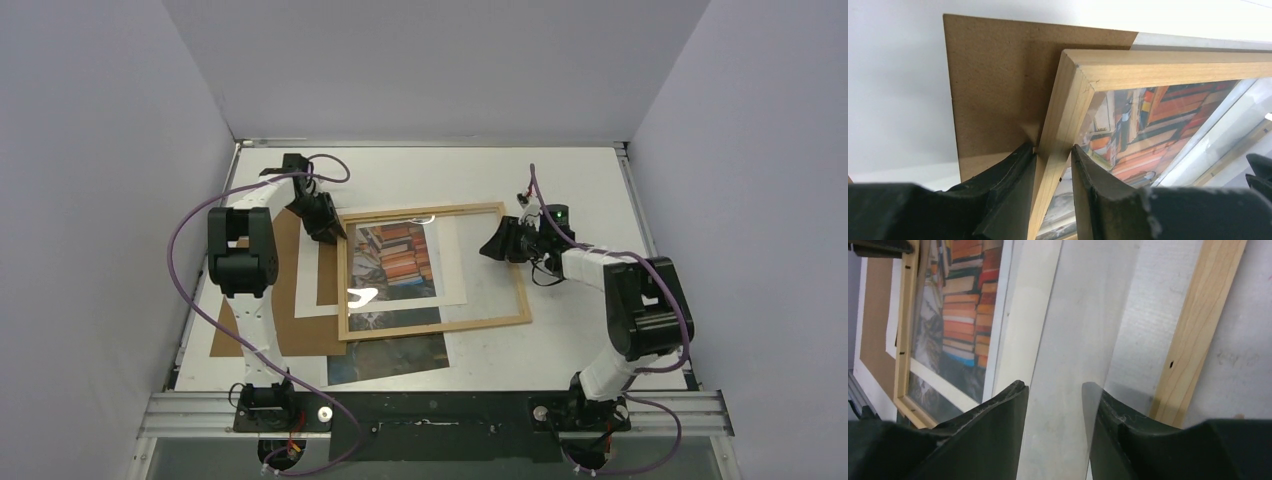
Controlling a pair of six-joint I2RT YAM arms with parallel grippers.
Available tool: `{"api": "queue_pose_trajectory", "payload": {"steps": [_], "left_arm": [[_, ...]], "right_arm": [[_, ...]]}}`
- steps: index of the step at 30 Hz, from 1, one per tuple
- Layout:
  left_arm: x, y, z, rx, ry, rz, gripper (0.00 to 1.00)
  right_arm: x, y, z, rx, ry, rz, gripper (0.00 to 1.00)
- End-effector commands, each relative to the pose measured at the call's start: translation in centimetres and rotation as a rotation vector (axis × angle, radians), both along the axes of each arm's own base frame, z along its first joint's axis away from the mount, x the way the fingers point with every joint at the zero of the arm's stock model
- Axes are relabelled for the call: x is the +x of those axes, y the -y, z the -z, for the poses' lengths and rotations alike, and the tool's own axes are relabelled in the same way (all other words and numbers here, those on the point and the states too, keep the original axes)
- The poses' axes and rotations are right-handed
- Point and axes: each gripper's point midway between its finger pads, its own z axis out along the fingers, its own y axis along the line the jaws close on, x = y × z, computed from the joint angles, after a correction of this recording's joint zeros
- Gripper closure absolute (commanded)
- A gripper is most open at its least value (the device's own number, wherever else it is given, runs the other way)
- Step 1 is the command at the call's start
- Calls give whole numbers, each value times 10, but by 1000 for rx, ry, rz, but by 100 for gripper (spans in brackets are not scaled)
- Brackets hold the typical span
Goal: Put the photo into the frame
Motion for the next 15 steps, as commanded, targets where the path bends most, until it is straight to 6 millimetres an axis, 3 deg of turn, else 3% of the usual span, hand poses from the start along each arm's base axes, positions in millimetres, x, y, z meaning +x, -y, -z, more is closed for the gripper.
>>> {"api": "queue_pose_trajectory", "payload": {"steps": [1,15], "left_arm": [[15,-8,-1,10,59,7,69],[23,-11,0,23,68,31,69]], "right_arm": [[28,-9,-8,58,-4,10,53],[82,-6,-12,107,114,72,44]]}}
